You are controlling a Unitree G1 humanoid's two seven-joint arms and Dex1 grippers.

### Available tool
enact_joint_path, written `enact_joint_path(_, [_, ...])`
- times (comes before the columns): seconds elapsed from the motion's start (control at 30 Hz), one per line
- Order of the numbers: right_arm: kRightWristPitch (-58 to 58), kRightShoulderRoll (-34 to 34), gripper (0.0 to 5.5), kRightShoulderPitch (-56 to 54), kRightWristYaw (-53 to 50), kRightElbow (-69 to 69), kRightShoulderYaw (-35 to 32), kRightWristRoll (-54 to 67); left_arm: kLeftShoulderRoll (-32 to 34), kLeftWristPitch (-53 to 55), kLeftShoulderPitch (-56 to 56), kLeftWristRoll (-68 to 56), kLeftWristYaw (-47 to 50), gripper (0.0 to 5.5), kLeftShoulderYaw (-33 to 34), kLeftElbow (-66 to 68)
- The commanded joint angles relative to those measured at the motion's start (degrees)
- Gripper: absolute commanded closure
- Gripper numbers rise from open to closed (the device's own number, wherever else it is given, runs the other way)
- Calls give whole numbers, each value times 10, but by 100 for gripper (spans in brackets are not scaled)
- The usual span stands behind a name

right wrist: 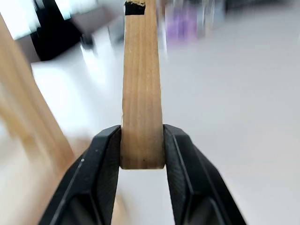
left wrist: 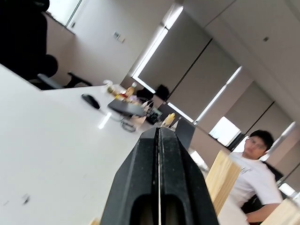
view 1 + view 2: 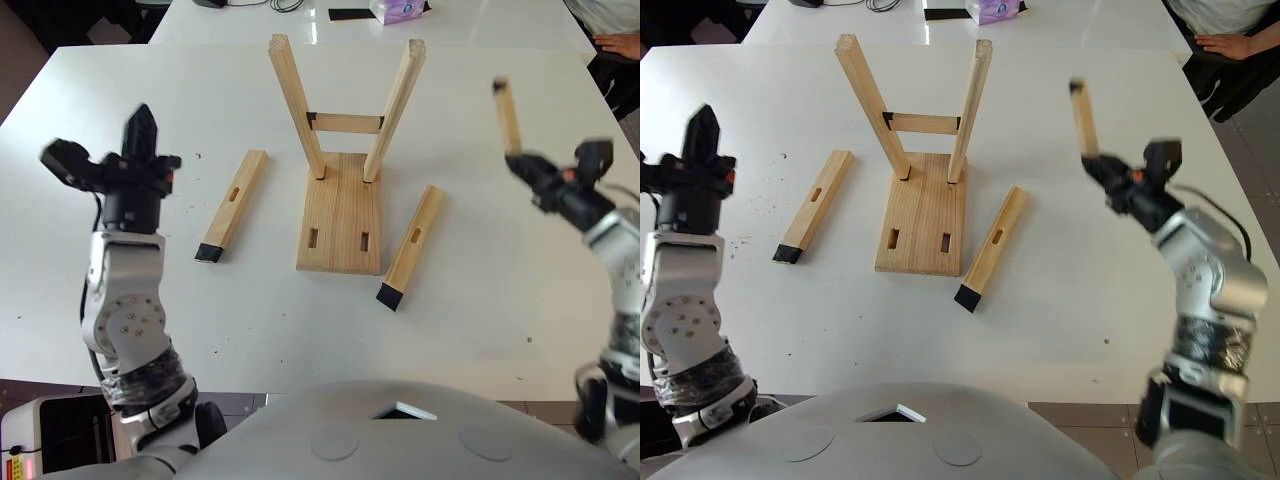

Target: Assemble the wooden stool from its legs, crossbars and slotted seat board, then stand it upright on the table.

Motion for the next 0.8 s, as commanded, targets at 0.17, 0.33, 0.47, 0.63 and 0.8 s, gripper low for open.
enact_joint_path(0.17, [84, 22, 420, -133, 18, -129, 74, 135, 34, 89, -112, -65, -88, 504, -128, -10])
enact_joint_path(0.33, [131, -4, 420, -176, 97, -158, 113, 214, 44, 118, -146, -128, -135, 426, -158, -32])
enact_joint_path(0.47, [144, -69, 420, -163, 166, -143, 99, 227, 55, 139, -172, -186, -143, 363, -159, -26])
enact_joint_path(0.63, [151, -104, 420, -161, 228, -133, 101, 247, 75, 158, -182, -254, -152, 292, -160, -31])
enact_joint_path(0.8, [158, -102, 420, -171, 247, -135, 121, 261, 95, 169, -199, -278, -163, 235, -168, -30])
